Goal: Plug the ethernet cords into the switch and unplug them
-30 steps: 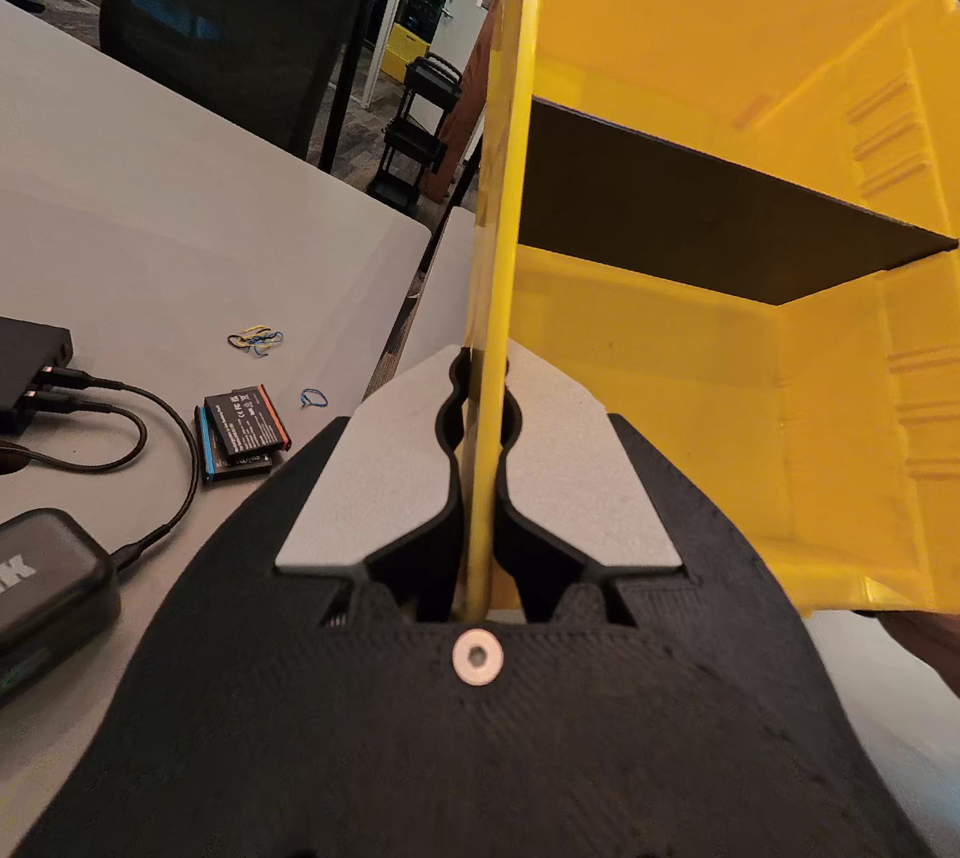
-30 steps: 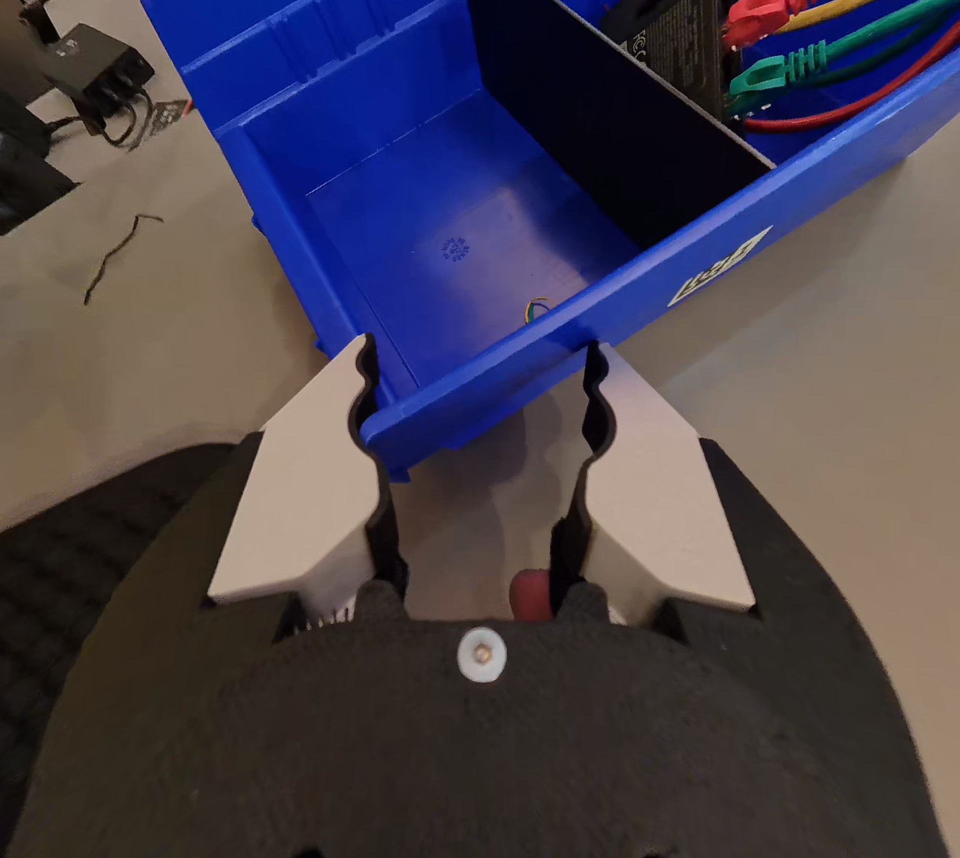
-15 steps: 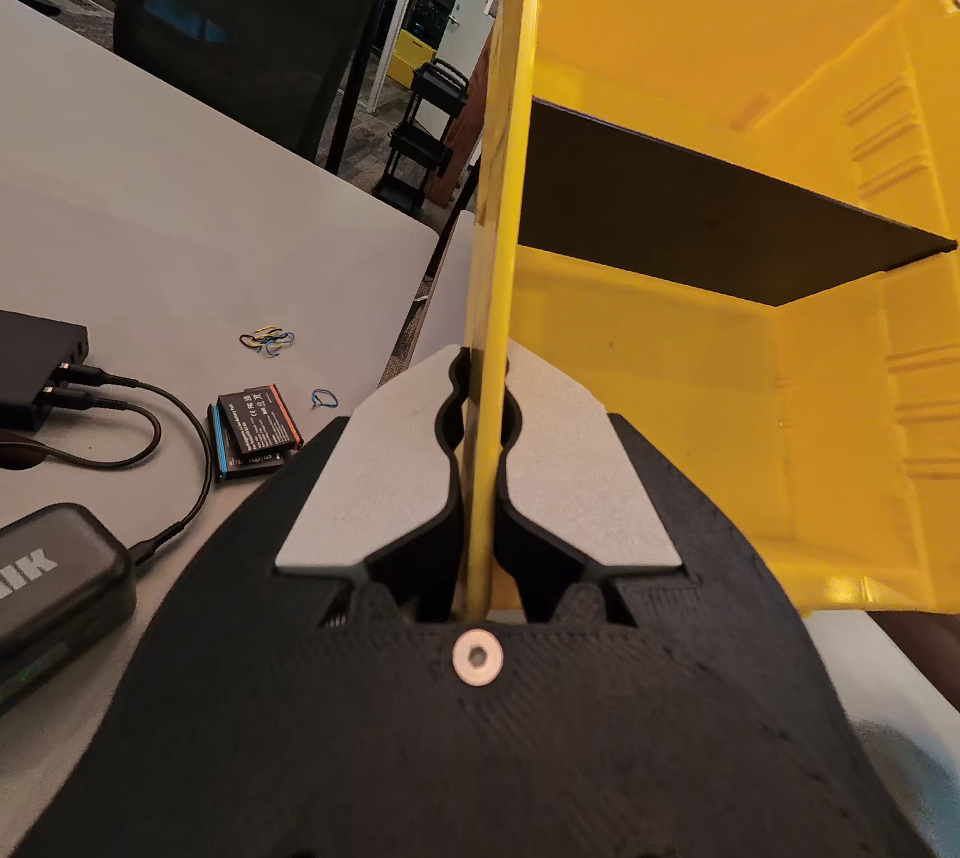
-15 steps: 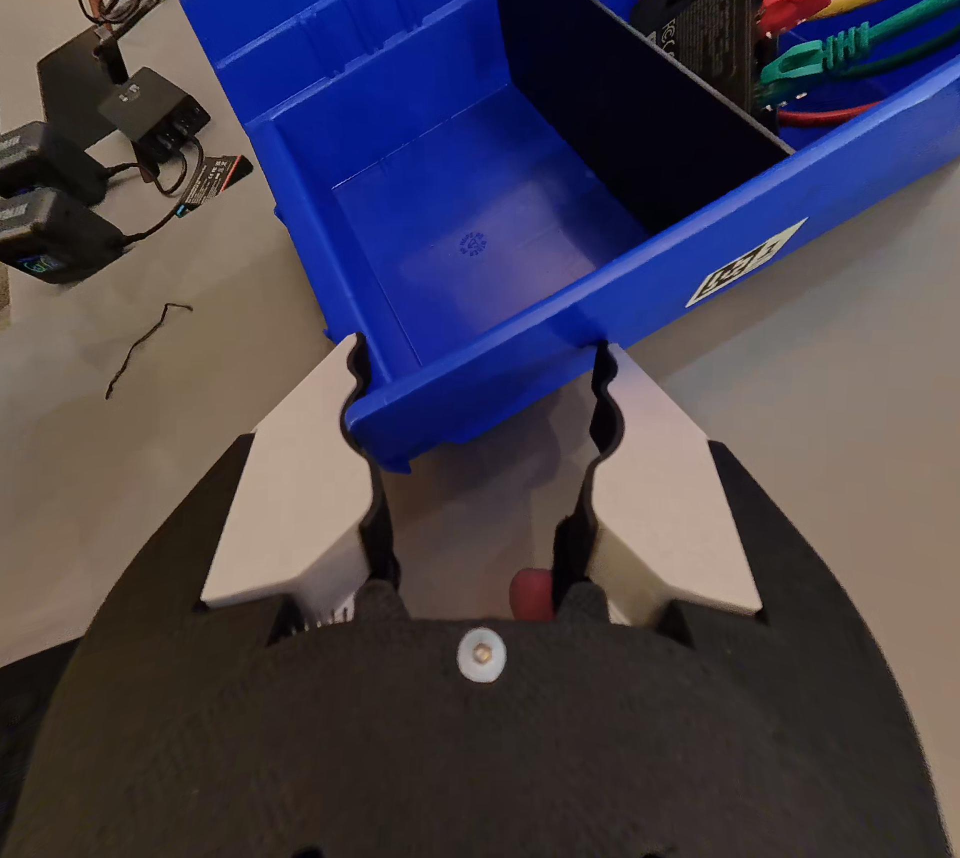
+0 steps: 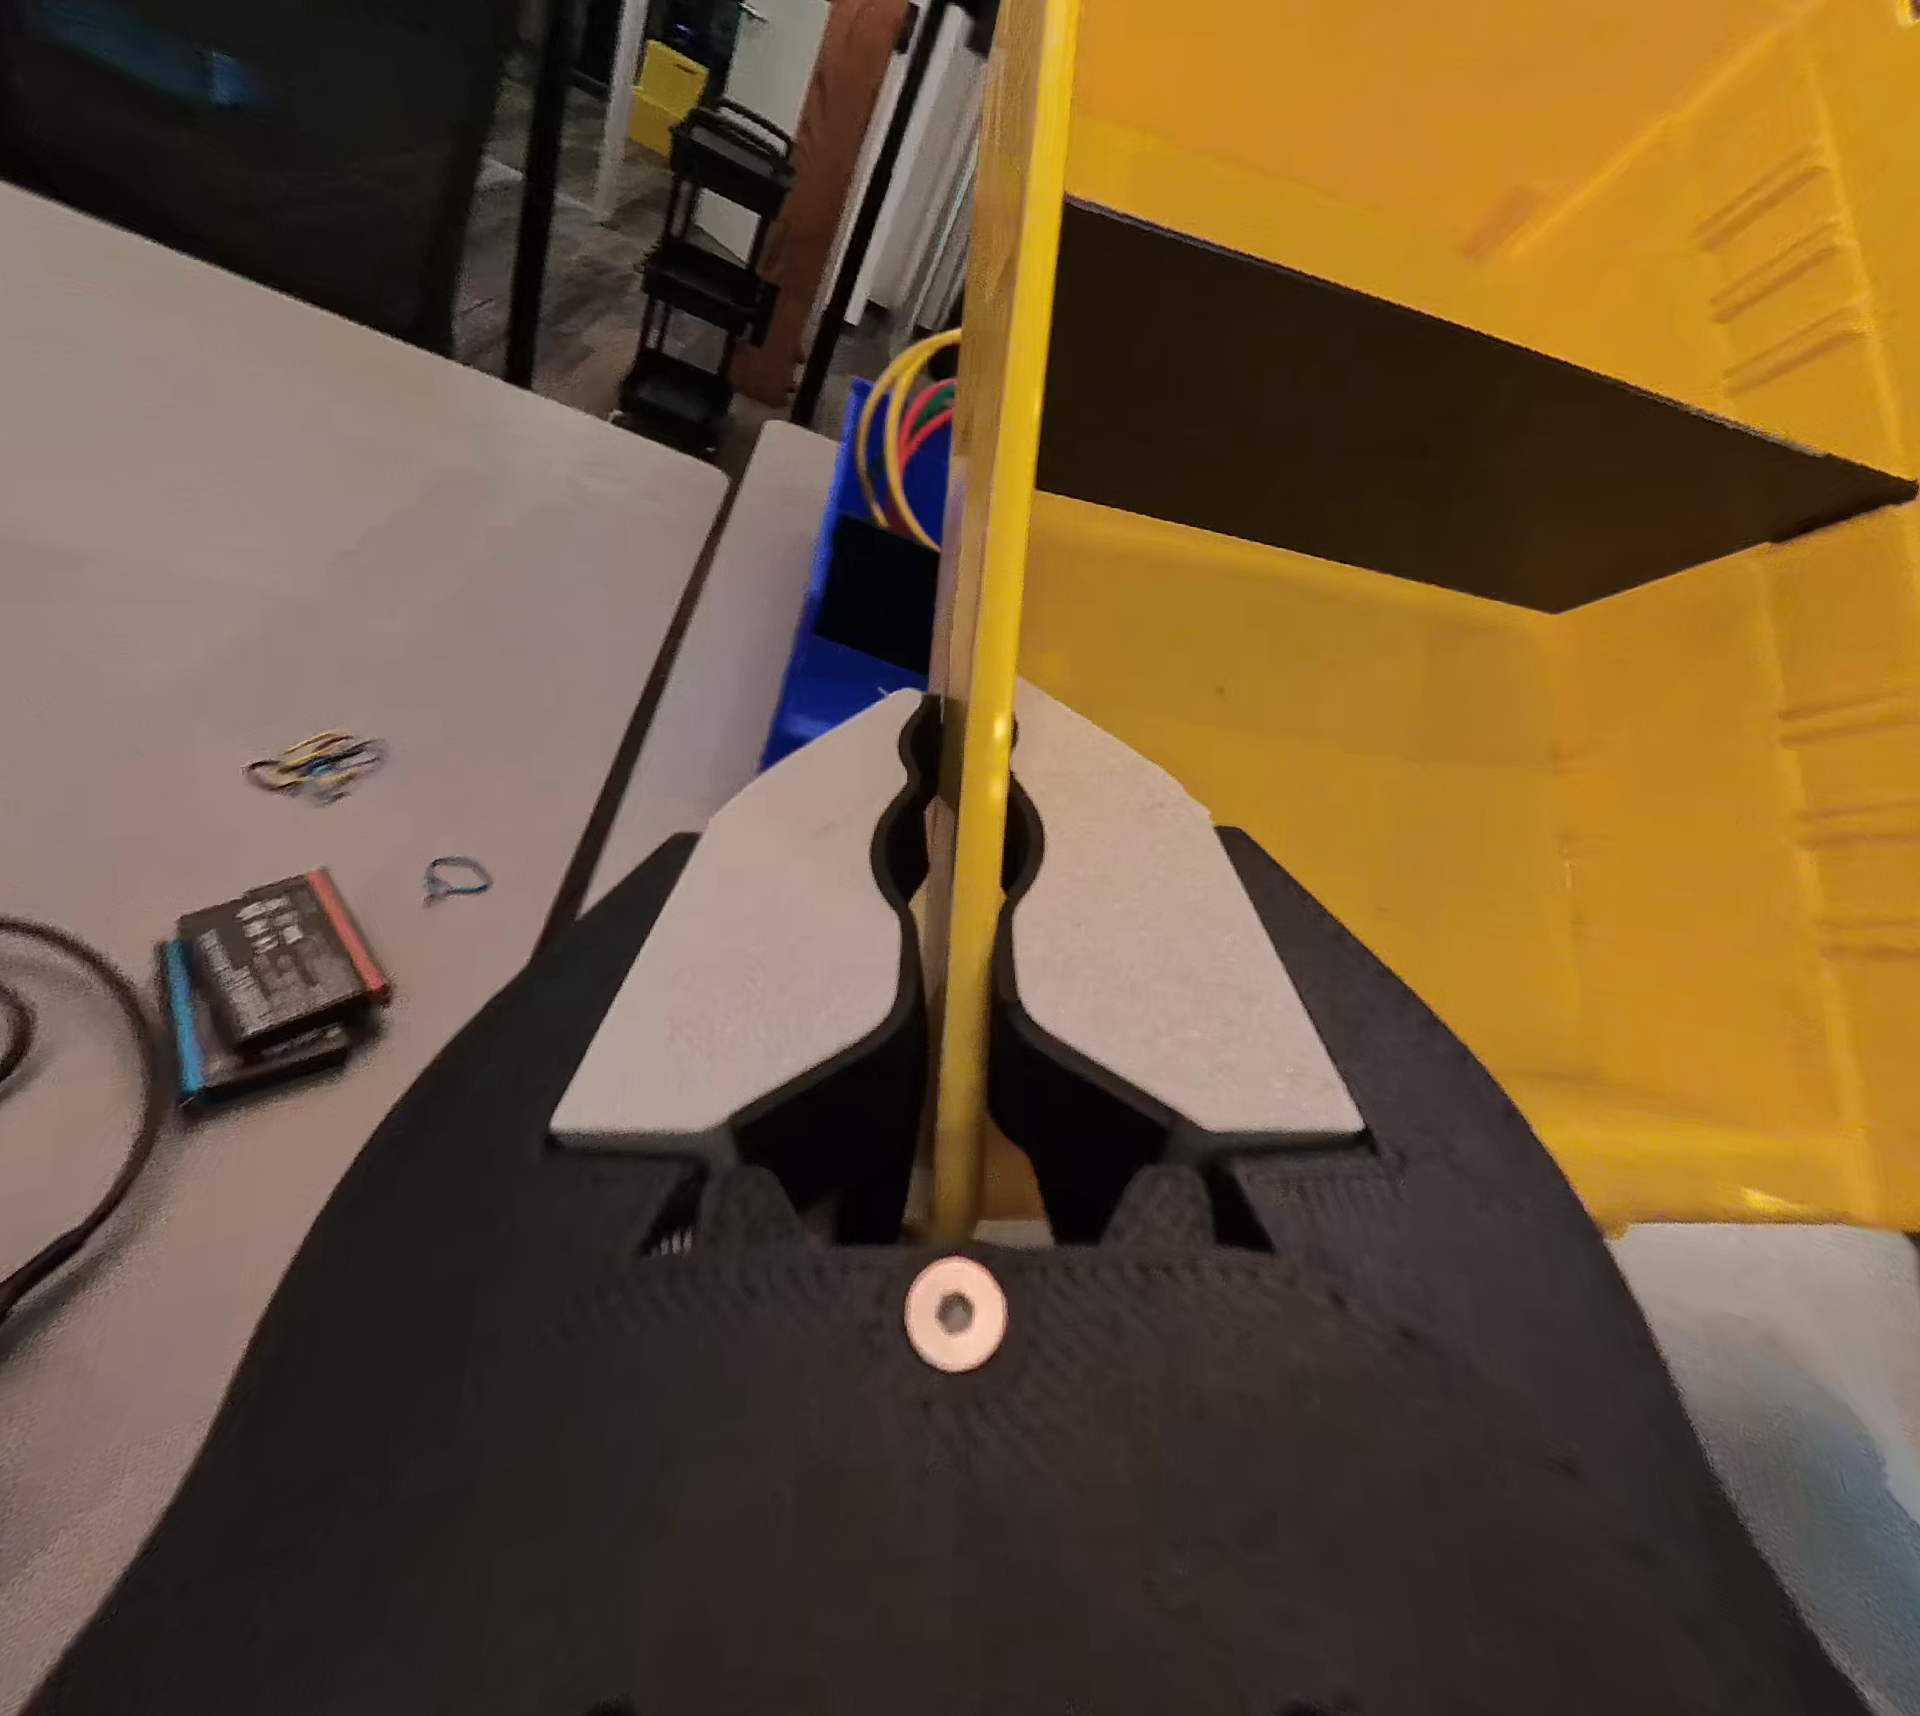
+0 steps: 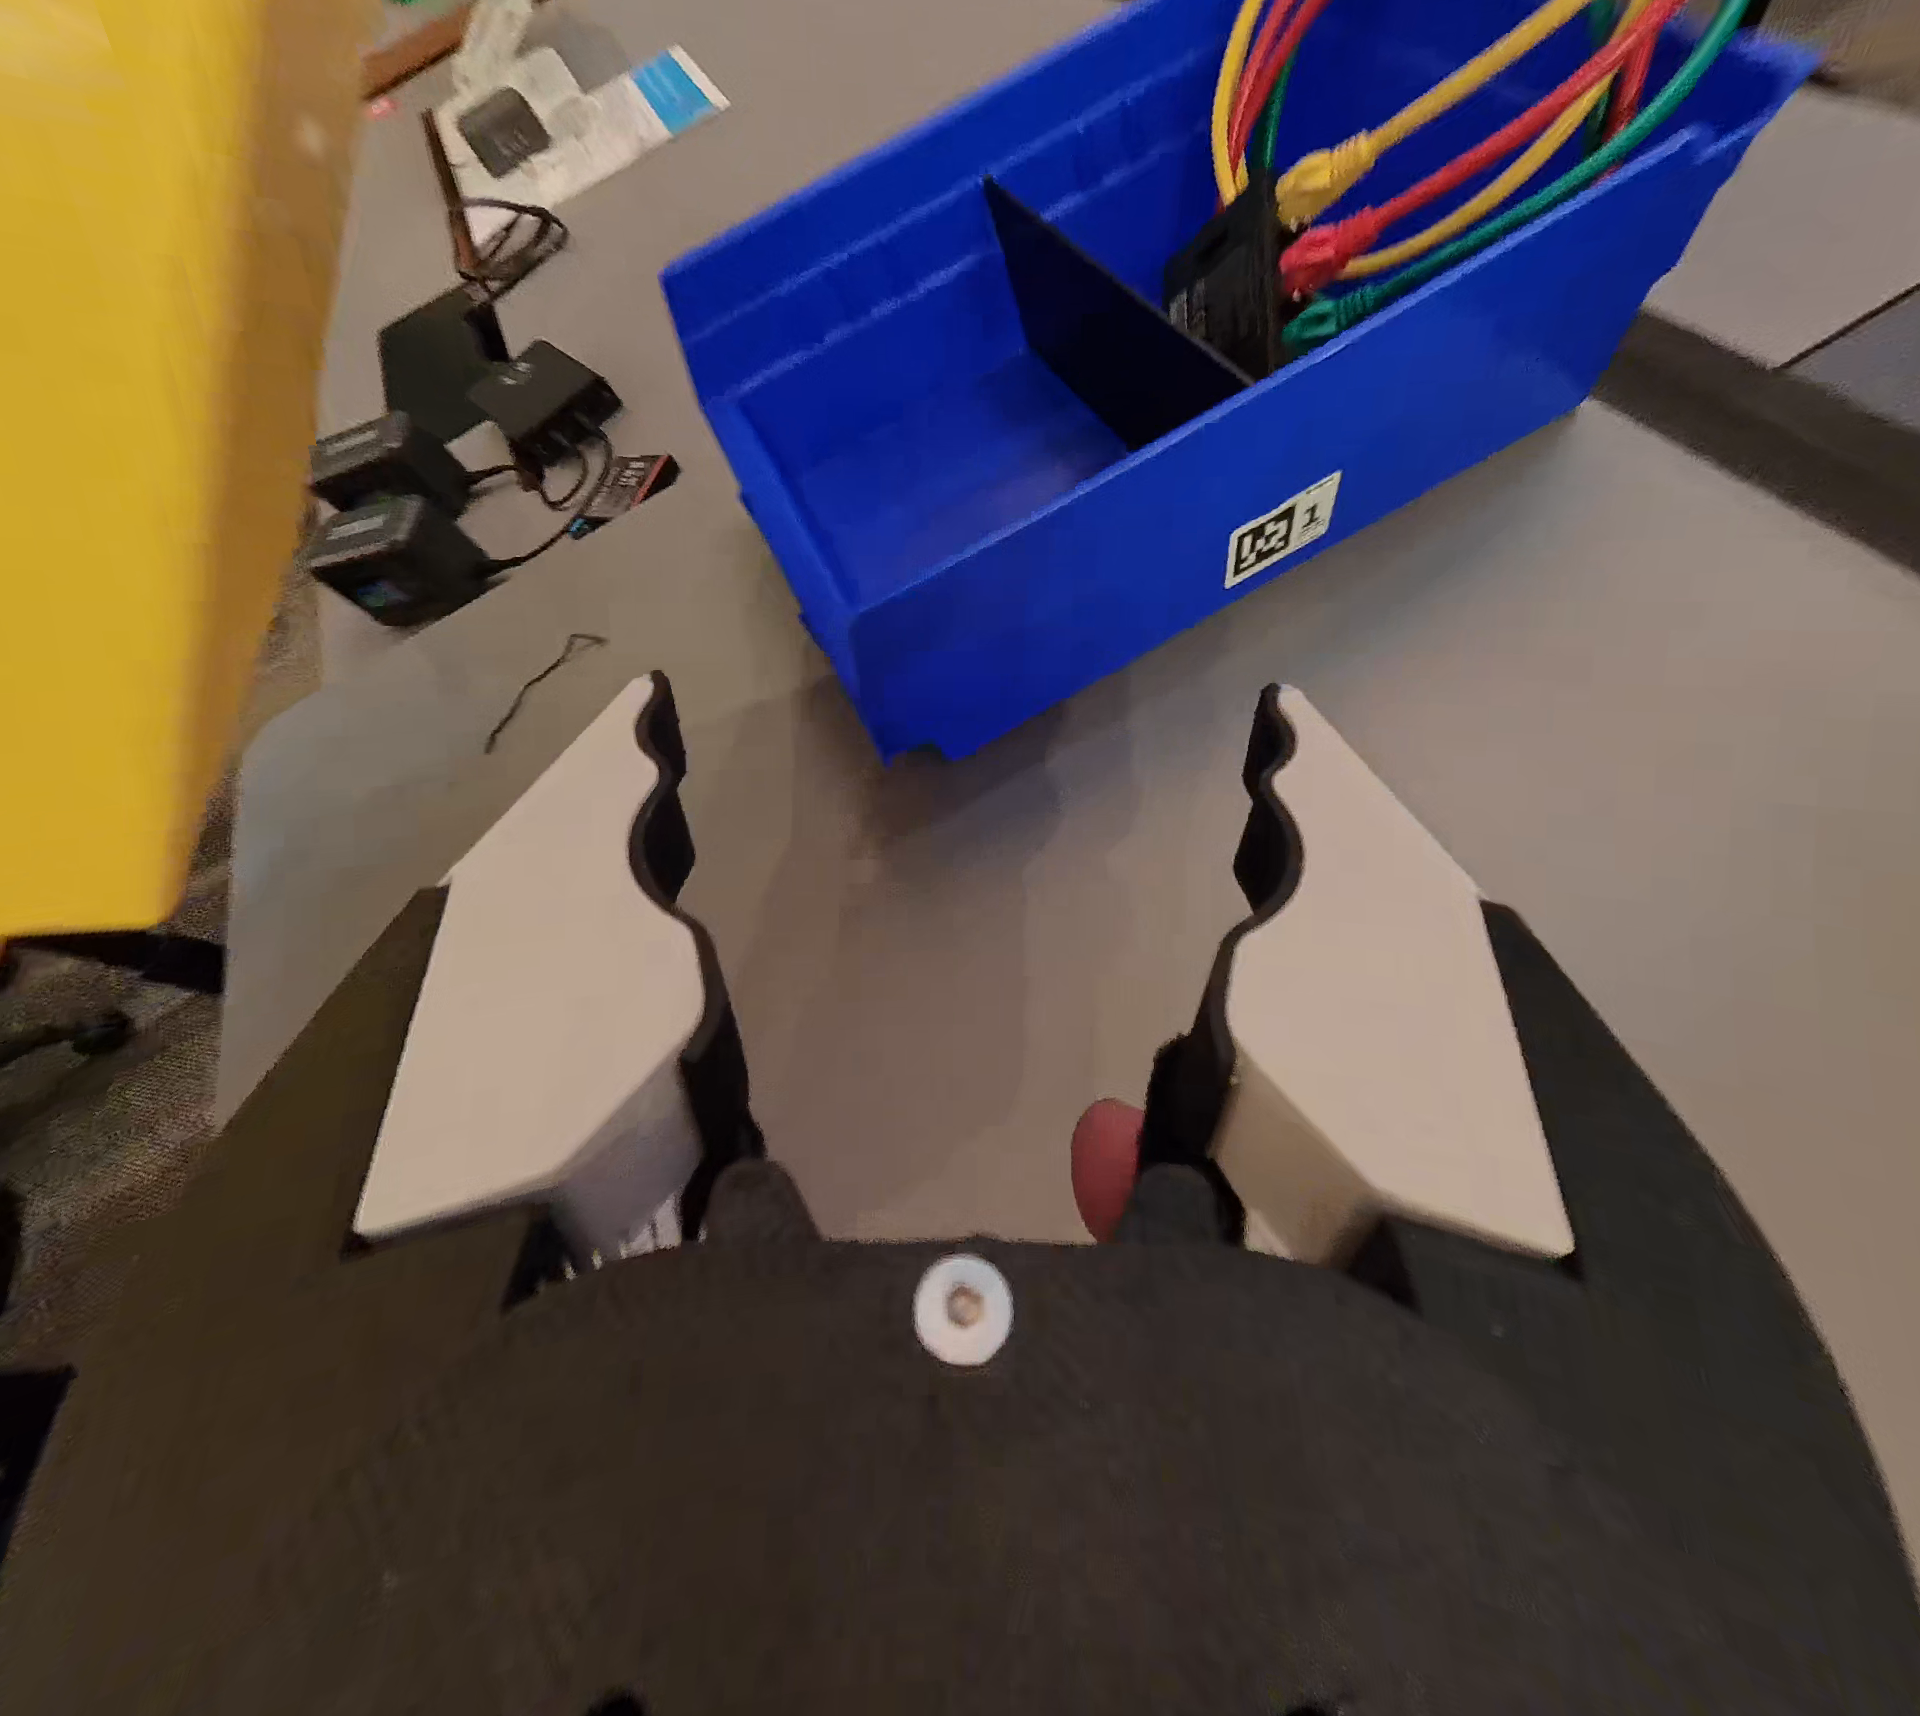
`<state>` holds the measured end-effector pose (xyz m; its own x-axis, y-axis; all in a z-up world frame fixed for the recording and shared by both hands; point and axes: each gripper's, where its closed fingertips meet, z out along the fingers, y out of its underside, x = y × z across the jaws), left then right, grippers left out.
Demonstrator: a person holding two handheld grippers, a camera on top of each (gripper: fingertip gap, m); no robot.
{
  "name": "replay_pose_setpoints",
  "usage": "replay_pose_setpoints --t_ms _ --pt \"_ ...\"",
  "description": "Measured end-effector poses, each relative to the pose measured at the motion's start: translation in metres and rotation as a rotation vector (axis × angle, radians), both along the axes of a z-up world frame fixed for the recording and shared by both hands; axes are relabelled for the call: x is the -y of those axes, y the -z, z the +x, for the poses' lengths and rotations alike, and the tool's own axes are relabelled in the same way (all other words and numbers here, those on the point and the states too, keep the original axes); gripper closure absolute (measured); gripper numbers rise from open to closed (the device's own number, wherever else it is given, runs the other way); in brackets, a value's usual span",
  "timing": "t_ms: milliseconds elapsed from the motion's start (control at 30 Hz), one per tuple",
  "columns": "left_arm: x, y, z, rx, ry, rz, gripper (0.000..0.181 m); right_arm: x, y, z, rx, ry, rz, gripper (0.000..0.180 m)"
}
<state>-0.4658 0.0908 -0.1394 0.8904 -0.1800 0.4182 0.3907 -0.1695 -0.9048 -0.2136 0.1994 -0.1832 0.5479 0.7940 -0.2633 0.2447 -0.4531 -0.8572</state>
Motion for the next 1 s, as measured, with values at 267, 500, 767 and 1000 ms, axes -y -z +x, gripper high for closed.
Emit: replay_pose_setpoints --t_ms 267,500,767,1000 --pt "-0.038 -0.046 0.121 -0.053 0.211 0.047 0.175 0.093 -0.094 0.104 -0.222 -0.020 0.155 0.069" --pt "-0.072 -0.050 0.273 -0.228 0.446 0.024 0.175 0.145 -0.108 0.176 -0.298 0.095 0.228 0.071" --pt "-0.086 -0.032 0.424 -0.325 0.637 0.020 0.175 0.142 -0.078 0.284 -0.241 0.369 0.183 0.066" --pt "-0.099 0.005 0.561 -0.318 0.808 -0.034 0.164 0.125 -0.037 0.396 -0.142 0.569 0.074 0.053"
